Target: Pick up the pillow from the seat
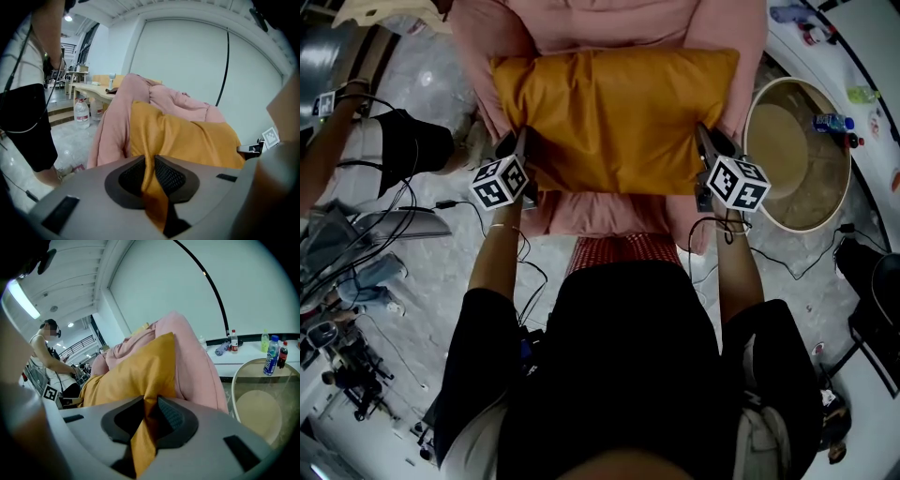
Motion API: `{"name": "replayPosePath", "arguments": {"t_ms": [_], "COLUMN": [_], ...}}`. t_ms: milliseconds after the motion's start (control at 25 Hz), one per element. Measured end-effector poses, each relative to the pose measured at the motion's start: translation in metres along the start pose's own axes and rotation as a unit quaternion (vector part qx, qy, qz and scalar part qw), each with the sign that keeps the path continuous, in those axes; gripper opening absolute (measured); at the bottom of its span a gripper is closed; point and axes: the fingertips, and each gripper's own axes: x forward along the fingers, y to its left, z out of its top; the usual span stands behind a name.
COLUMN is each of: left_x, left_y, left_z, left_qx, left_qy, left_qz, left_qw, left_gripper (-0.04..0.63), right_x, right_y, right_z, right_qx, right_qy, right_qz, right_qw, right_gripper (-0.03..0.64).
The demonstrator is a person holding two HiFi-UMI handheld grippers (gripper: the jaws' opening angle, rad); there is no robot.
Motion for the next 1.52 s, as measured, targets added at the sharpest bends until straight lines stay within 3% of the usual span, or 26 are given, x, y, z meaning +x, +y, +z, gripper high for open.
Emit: {"name": "replayPosePath", "arguments": {"t_ms": [360,1040,1520], "left_x": [-0.017,-0.027,-0.034], "left_y": [-0.004,-0.021,-0.018], "left_z": [0.008,0.024,0.033], "left_qx": [-0.019,-0.020,-0.015], "left_qy": [-0.015,-0.021,0.002], "left_qz": [-0.025,-0.056,-0.079], "left_qw": [0.9994,0.9980,0.9967], "left_gripper": [0.066,0.063,0.060], "right_x": [-0.018,-0.053,-0.065], "right_y": [0.012,0.017,0.036], "right_z": [0.008,0.023,0.040], "right_qx": [-0.004,0.010,0.004], "right_qy": [-0.022,-0.056,-0.075], "right_qz": [-0.005,-0.020,-0.022], "right_qw": [1.000,0.998,0.997], "right_gripper": [0.086,0.084,0.084]}}
